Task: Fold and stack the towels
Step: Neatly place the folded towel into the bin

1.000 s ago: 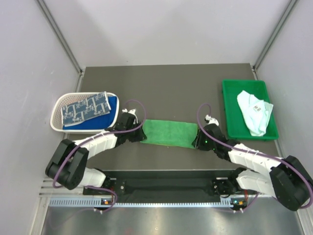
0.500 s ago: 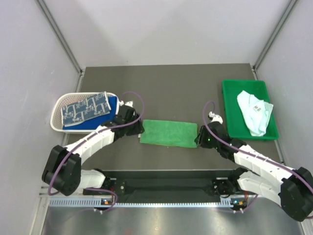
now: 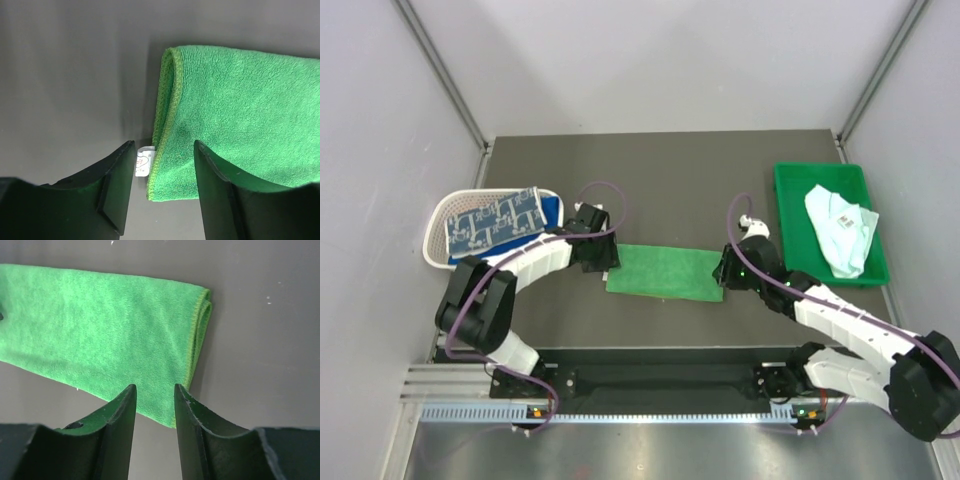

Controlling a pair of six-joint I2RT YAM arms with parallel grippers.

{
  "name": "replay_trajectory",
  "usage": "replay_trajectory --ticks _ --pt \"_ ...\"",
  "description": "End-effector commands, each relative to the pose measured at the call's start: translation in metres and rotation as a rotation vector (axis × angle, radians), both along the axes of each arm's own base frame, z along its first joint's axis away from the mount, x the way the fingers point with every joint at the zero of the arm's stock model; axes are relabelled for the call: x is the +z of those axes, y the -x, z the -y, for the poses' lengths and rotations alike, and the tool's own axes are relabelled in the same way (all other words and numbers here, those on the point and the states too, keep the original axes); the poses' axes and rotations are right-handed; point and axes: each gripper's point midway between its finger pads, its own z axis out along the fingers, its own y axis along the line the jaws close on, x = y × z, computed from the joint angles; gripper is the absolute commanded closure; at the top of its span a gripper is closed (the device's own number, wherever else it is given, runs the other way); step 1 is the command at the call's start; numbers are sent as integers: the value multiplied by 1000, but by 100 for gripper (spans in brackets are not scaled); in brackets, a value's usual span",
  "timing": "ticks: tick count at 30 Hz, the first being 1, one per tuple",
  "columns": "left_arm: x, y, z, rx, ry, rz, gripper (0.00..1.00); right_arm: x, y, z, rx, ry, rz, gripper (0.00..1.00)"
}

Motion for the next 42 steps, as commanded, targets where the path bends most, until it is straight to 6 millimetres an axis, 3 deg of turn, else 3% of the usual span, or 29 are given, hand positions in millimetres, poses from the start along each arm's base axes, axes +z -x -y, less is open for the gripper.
replay_trajectory --ticks 1,15,20,23,26,27,29,30,32,34,35,37,38,39,41,42 --pt "8 -8 9 -28 30 12 44 20 -11 -20 59 -50 66 64" --pt "-21 8 29 -88 133 -79 40 9 -11 -26 88 -53 50 63" --pt "-33 14 27 -70 110 -108 40 7 -10 -26 86 -54 48 63" --pt "-37 15 21 -47 84 -110 47 6 -10 -27 90 -59 46 63" --pt "-38 15 15 -29 56 -105 61 6 -10 -28 93 -61 47 63" --pt "-39 16 14 -28 50 -106 74 7 -10 -29 95 -63 47 63" --pt "-40 15 12 -22 29 -99 87 10 -12 -30 99 -66 54 63" --pt "-40 13 11 -19 20 -96 87 10 -11 -30 102 -66 52 63" --pt "-41 12 4 -9 -24 -89 100 13 -12 -31 110 -62 56 63" --pt "-31 1 -3 -1 -80 -50 100 19 -14 -33 120 -62 64 63" --pt "-27 -2 -16 25 -149 -35 100 21 -14 -33 123 -60 65 63" --pt "1 -19 -21 37 -193 41 100 30 -16 -36 136 -64 79 63" --pt "10 -22 -38 71 -274 61 100 32 -17 -37 141 -63 80 63" --pt "32 -35 -39 76 -290 118 100 35 -18 -38 147 -63 86 63" --pt "53 -43 -51 100 -355 162 100 42 -20 -40 163 -59 95 63" --pt "74 -51 -60 121 -407 203 100 46 -22 -41 168 -55 95 63"
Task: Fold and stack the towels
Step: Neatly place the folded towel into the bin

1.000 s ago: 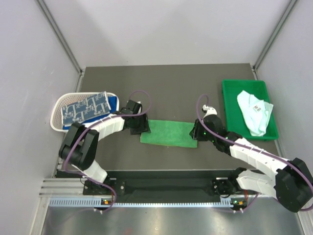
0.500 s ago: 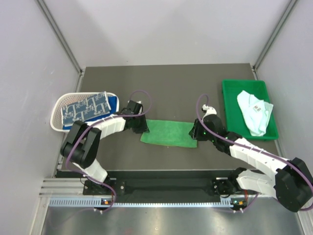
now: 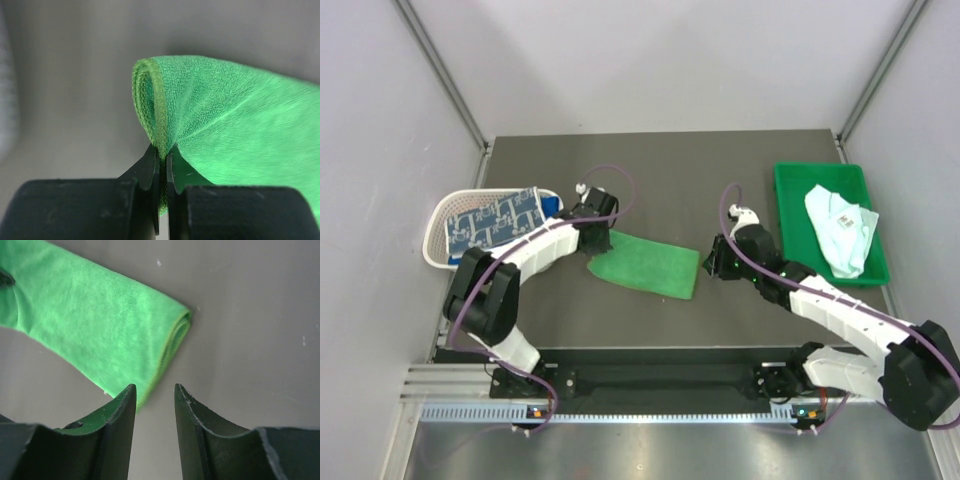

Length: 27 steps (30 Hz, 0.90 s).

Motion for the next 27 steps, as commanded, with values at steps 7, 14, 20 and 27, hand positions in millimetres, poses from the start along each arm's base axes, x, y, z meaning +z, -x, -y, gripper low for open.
replay_trajectory --ticks 7,14,20,27 --pt "142 -38 -79 146 -390 306 100 40 -13 -18 78 -8 81 63" --pt "202 -38 -104 179 -510 380 100 41 -18 -23 85 -12 80 63" --pt "252 -39 -125 204 -527 440 100 45 -19 -31 108 -38 78 63" --pt "288 -30 -138 224 -557 496 100 49 -23 -36 111 -52 84 63"
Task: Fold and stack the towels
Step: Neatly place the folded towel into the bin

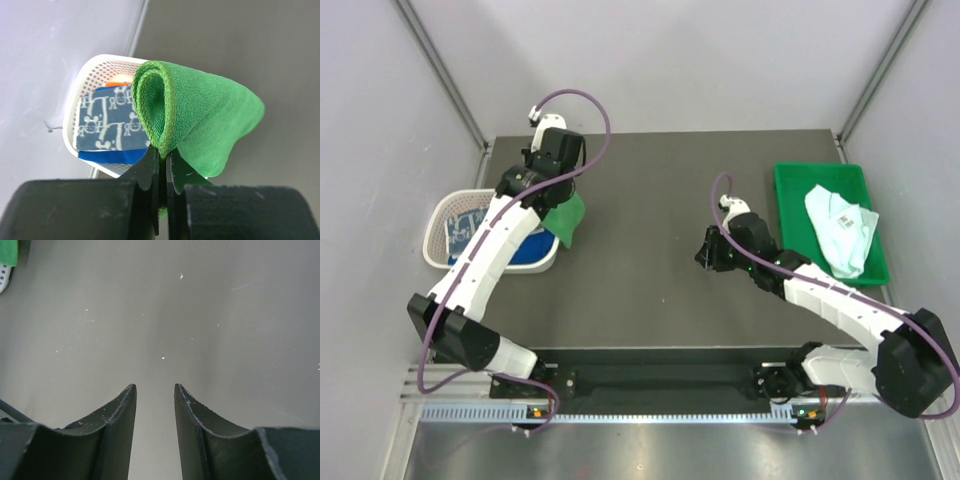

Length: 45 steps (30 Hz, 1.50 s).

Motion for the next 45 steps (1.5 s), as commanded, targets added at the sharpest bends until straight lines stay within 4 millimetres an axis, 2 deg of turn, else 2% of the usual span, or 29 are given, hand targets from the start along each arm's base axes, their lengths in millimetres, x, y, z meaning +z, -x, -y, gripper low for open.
replay_trajectory --ticks 1,7,11,16,19,22,24,25,29,30,31,34,37,38,40,44,45 --pt "43 14 -18 30 -41 82 100 27 -10 -16 30 -50 66 64" --pt "59 17 -34 38 -27 127 100 30 -12 -20 33 -61 65 64" --pt "71 22 -57 79 -40 151 100 30 -12 -22 36 -68 62 64" --pt "76 24 -70 96 -39 169 100 32 -13 -27 47 -72 61 64" --pt "74 25 -81 116 -45 172 100 31 -12 -30 53 -69 56 64" --pt "72 26 -103 160 -64 166 100 30 -12 -32 57 -66 54 64" --pt "69 23 -110 158 -47 170 100 30 -11 -32 58 -64 53 64" --pt "64 23 -121 180 -45 161 100 27 -11 -32 57 -60 49 64" --pt "39 14 -139 216 -12 126 100 23 -11 -35 64 -55 40 64" --pt "33 11 -139 218 -10 114 98 22 -11 -36 67 -55 39 64" --pt "17 12 -153 284 10 94 85 19 -10 -36 68 -51 32 64" --pt "-5 11 -168 362 34 77 55 15 -9 -38 79 -44 24 64" --pt "-11 14 -184 419 58 99 49 12 -8 -38 83 -36 18 64" --pt "-10 13 -187 430 63 110 44 11 -7 -37 84 -34 18 64" --pt "-5 13 -191 444 66 131 42 12 -7 -37 84 -34 20 65" --pt "5 10 -184 413 110 178 40 16 -9 -35 77 -28 34 64" --pt "4 5 -176 374 144 185 39 17 -10 -35 73 -28 36 64"
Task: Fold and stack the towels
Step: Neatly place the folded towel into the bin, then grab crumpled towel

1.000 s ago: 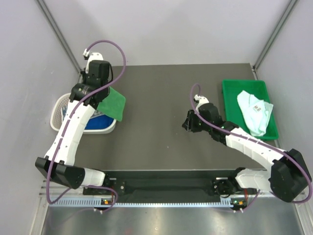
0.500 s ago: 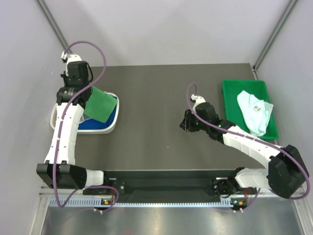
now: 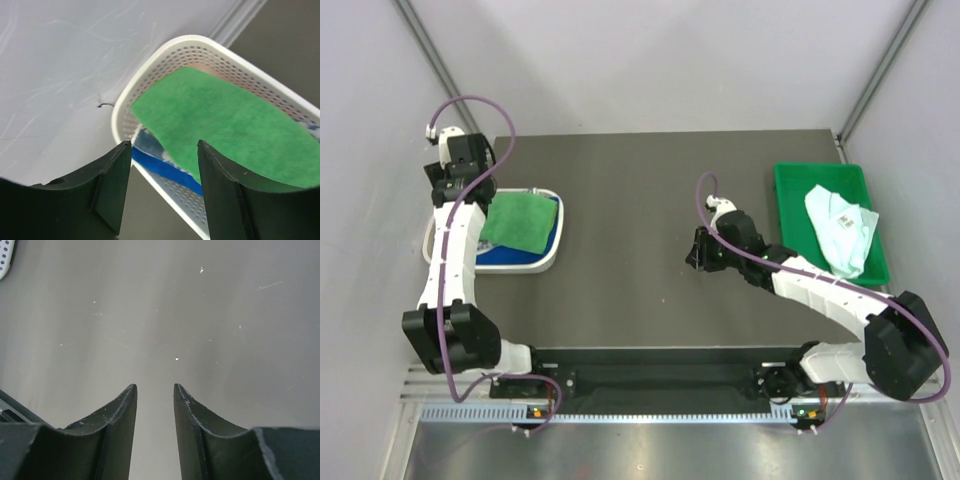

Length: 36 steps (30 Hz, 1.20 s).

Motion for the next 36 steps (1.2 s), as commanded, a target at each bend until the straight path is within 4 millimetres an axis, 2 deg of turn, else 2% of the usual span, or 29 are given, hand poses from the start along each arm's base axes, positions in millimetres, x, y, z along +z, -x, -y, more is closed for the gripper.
replay_trajectory --ticks 1,3,4,6,7,9,10,12,13,14,15,16,18,19,21,23,24,25,26,27,28,29,30,31,32,33,34,36 --pt "30 -13 15 -61 64 178 39 29 -11 -12 10 -36 79 64" --pt "30 -16 33 -140 132 210 40 31 -12 -11 7 -29 83 64" --pt "20 -17 47 -169 169 210 40 33 -14 -9 -4 -22 91 63" --pt "15 -18 70 -225 203 223 40 39 -17 -7 -5 -5 94 63" --pt "11 -19 95 -286 216 232 40 42 -25 2 -45 14 107 63" --pt "6 -20 133 -378 238 234 40 53 -36 12 -80 22 129 63" --pt "0 -20 170 -465 276 233 40 53 -45 30 -135 44 119 62" --pt "-10 -19 208 -563 330 215 40 67 -59 52 -198 49 139 62" --pt "-19 -14 242 -653 377 191 41 68 -70 79 -275 62 130 61" --pt "-20 -13 260 -700 395 194 41 74 -77 94 -316 68 142 61" --pt "-30 -7 285 -763 414 163 41 78 -83 112 -374 93 155 58" --pt "-34 -3 299 -803 429 149 41 83 -93 142 -463 115 159 56" --pt "-43 10 338 -924 480 110 41 78 -98 175 -550 176 141 49" --pt "-47 16 353 -972 503 91 41 80 -104 206 -644 211 143 47" --pt "-55 35 385 -1084 549 42 41 69 -108 234 -717 248 96 45" --pt "-61 48 400 -1140 567 15 42 68 -113 278 -829 271 77 42" --pt "-61 52 405 -1166 576 16 42 56 -115 291 -857 296 33 41" --pt "-65 60 408 -1189 581 4 42 59 -118 314 -918 307 33 40" --pt "-66 64 410 -1204 590 2 42 56 -120 324 -940 321 19 39" --pt "-69 70 411 -1222 609 -11 42 40 -123 335 -958 341 -29 38" --pt "-69 73 411 -1222 616 -10 42 47 -129 351 -994 336 -28 38" --pt "-69 80 416 -1249 647 -21 42 44 -133 357 -1004 342 -44 38" --pt "-73 89 417 -1268 675 -31 42 28 -139 363 -1015 357 -86 37" --pt "-73 92 419 -1271 701 -19 42 36 -149 374 -1037 356 -72 36" --pt "-75 95 419 -1276 711 -21 41 33 -154 379 -1047 359 -87 36" --pt "-81 100 416 -1275 715 -26 41 18 -160 384 -1050 375 -128 36" --pt "-82 100 414 -1274 710 -24 41 25 -167 394 -1077 389 -113 36" --pt "-85 104 409 -1271 701 -28 41 10 -174 402 -1087 423 -149 34"
